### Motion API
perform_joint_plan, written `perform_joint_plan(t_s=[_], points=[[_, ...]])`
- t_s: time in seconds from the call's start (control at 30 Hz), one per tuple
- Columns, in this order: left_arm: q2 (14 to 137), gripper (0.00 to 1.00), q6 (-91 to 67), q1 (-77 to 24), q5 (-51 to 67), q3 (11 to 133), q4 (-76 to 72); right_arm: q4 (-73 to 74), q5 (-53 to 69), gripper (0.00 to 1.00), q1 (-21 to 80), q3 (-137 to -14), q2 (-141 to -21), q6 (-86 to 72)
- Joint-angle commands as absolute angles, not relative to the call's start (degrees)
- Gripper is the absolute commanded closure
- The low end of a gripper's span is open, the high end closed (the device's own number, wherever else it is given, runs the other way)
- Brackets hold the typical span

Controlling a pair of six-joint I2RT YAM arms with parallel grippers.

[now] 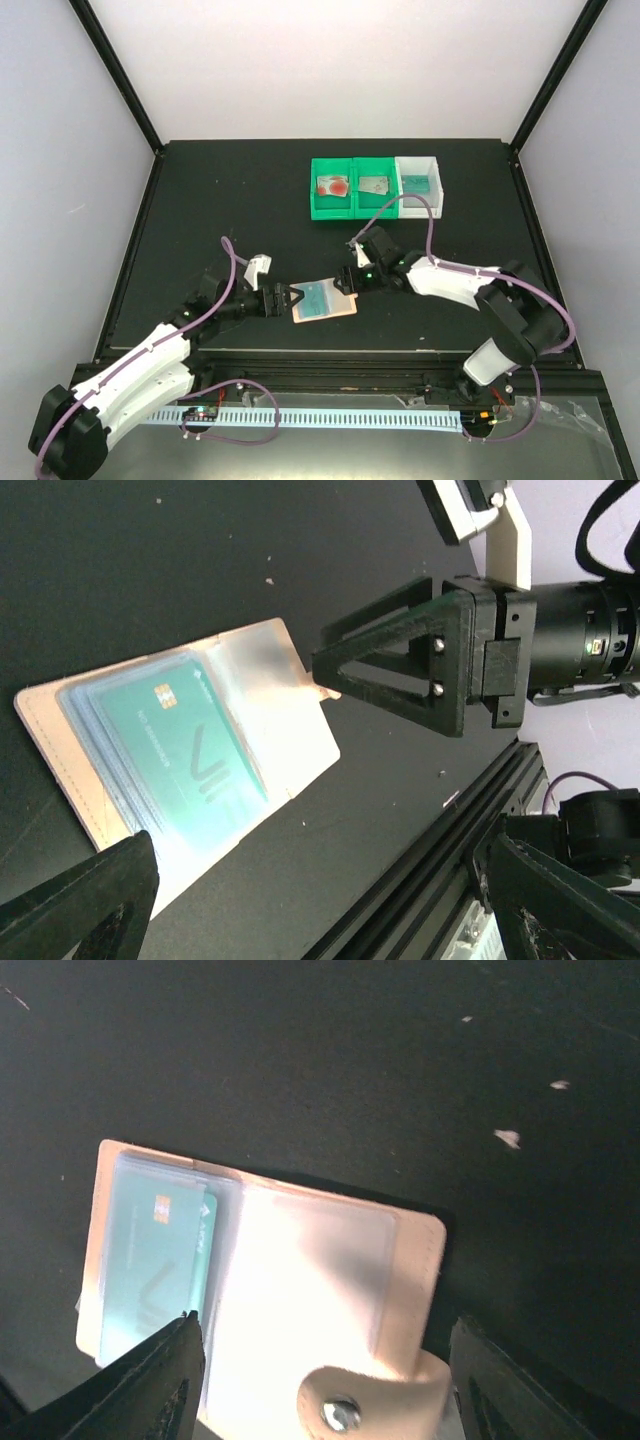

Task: Take the credit cards out of the card holder

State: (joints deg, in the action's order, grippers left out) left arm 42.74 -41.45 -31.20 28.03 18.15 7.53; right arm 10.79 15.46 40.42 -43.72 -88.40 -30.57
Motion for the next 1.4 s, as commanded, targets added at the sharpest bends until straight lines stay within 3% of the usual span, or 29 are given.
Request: perform_joint_plan(t_s=[0.0,0.33,0.73,0.87,0.97,1.1,1.37], points=[[42.63,0.08,-43.69,-31.28,30.18,17.36,4.22,15.00,9.53,0.32,42.60,-49.38,-92.26,-28.06],[41.85,0.08,-43.60,-31.28,30.68,16.59,3.40,20.77,2.26,0.48,43.66,-48.31,-91.85,-27.94],[49.00,0.09,-44.93,-31.26,33.06,13.31,-7.27,21.31,2.17,0.81,45.15,-43.38,-87.51,-28.53],[53.52,0.10,-47.29,-31.24,35.38,13.01,-12.68,21.29,1.72,0.88,45.24,-41.49,-85.17,-28.93],[56.54,0.11,-48.32,-31.26,36.24,13.22,-14.39,22.23,1.92,0.86,45.35,-41.31,-83.21,-29.37],[58.06,0.13,-48.63,-31.23,36.31,12.89,-15.94,23.48,1.82,0.74,45.40,-41.78,-79.22,-30.16],[58.09,0.14,-52.60,-31.27,38.27,10.99,-20.23,19.05,5.41,0.64,45.43,-41.58,-72.71,-33.59]])
